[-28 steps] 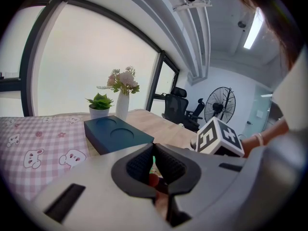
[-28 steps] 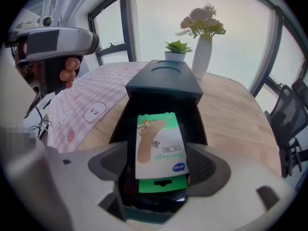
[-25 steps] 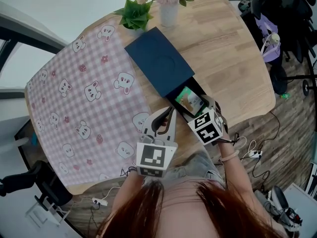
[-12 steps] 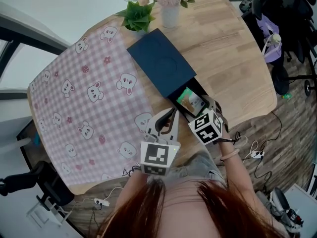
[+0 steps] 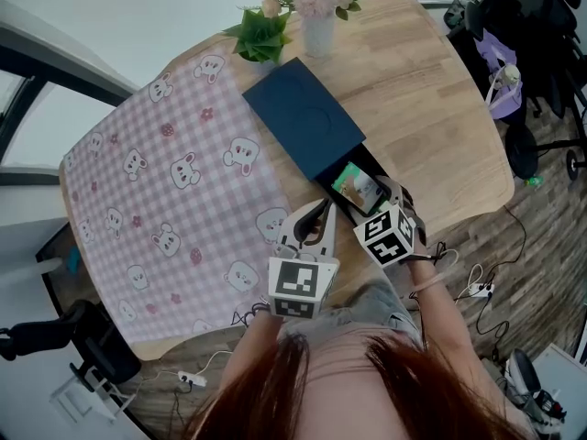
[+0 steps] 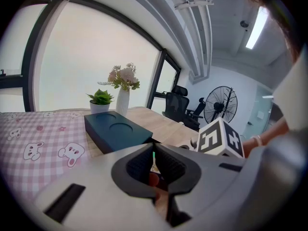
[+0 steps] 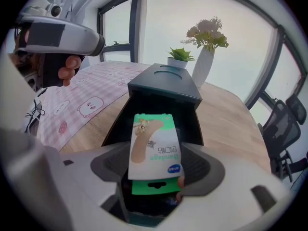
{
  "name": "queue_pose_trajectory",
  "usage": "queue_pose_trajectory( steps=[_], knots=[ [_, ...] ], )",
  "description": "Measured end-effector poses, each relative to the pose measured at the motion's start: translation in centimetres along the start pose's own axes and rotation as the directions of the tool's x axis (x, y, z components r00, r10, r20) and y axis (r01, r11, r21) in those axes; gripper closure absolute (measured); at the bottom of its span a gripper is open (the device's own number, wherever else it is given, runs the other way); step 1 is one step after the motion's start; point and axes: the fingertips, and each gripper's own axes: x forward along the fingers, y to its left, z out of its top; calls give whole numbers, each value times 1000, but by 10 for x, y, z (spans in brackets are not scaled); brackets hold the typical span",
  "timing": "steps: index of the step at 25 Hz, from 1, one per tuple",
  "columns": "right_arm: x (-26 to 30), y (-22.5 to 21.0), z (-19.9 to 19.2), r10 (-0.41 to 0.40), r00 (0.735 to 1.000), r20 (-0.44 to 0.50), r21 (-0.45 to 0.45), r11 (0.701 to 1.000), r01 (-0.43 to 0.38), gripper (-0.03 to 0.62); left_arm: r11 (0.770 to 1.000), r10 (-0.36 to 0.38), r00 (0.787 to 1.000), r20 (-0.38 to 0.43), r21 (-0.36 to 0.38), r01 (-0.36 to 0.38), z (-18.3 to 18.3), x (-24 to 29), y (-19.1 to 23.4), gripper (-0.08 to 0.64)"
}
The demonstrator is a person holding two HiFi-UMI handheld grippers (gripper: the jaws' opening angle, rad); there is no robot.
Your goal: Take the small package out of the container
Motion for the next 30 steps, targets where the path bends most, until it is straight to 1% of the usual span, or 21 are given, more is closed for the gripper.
queue_pose_trajectory(
  steps=[8,11,20,26,30],
  knots=[
    [-16,-3,9,-13,999,49,27,1000,11,272,1000,12,1000,11,-2,-12,-2,-8,-2,543],
    [-26,-3,11,-23,997,72,47,999,19,273,1000,7,1000,19,-3,-7,-1,-12,-7,543],
    [-57,-3,14,-76,987,143,109,992,61,275,999,-1,998,56,39,-1,5,-27,-17,543],
    [-81,1,17,-114,973,203,188,979,76,275,998,-14,997,79,70,9,10,-39,-23,543],
    [-101,3,26,-158,953,259,248,964,92,275,995,-22,996,91,102,12,14,-50,-25,543]
  ],
)
